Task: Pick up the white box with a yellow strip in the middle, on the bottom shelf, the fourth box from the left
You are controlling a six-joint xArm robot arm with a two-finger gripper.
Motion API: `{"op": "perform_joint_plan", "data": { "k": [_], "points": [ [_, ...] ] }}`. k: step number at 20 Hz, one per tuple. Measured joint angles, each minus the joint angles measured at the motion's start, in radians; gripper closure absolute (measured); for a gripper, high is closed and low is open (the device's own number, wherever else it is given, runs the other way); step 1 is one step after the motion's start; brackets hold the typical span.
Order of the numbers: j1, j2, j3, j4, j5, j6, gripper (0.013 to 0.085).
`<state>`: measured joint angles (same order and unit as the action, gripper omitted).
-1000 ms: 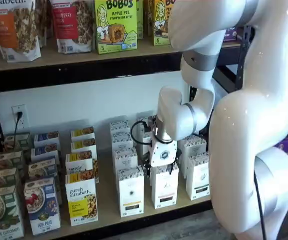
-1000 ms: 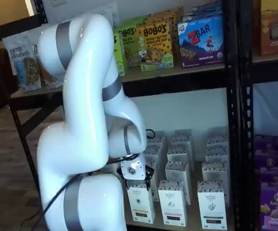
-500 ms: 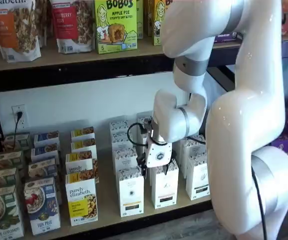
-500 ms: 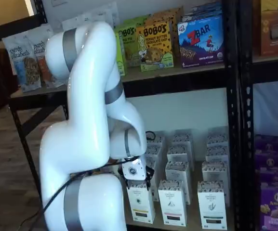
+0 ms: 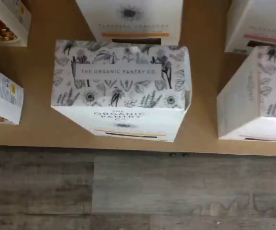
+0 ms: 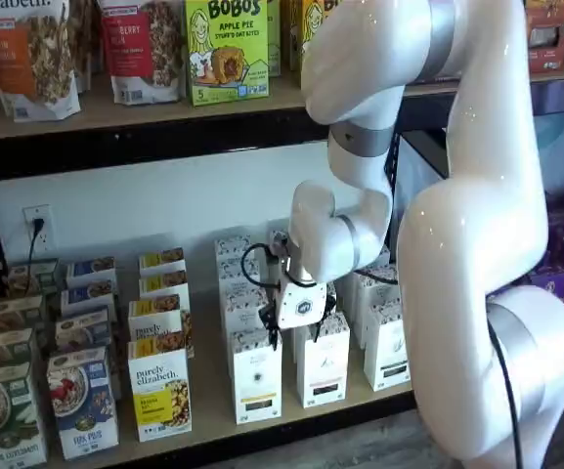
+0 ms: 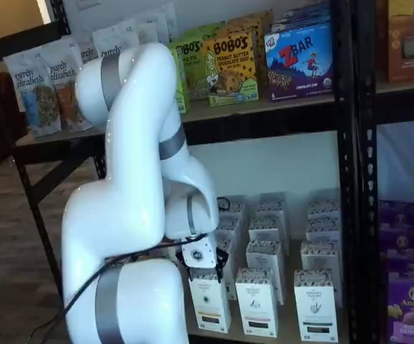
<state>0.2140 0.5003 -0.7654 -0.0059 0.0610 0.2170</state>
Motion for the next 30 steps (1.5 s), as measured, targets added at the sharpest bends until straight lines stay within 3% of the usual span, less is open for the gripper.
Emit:
{"op": "perform_joint_plan", "data": {
  "k": [3, 6, 11, 17, 22, 30],
  "points": [
    [0.007, 0.023, -0.028, 0.003, 0.004, 0.004, 0.0130],
    [0.016, 0.052, -0.064, 0.044, 0.010, -0.027, 0.0130],
    [0.011, 0.093, -0.120, -0.001, 0.031, 0.013, 0.0130],
    [0.012, 0.121, -0.161, 0.007, 0.043, 0.006, 0.0130],
    [0.022, 0.141, -0.192, 0.053, 0.046, -0.031, 0.0130],
    [0.033, 0.173, -0.242, 0.083, 0.068, -0.048, 0.0130]
  ]
}}
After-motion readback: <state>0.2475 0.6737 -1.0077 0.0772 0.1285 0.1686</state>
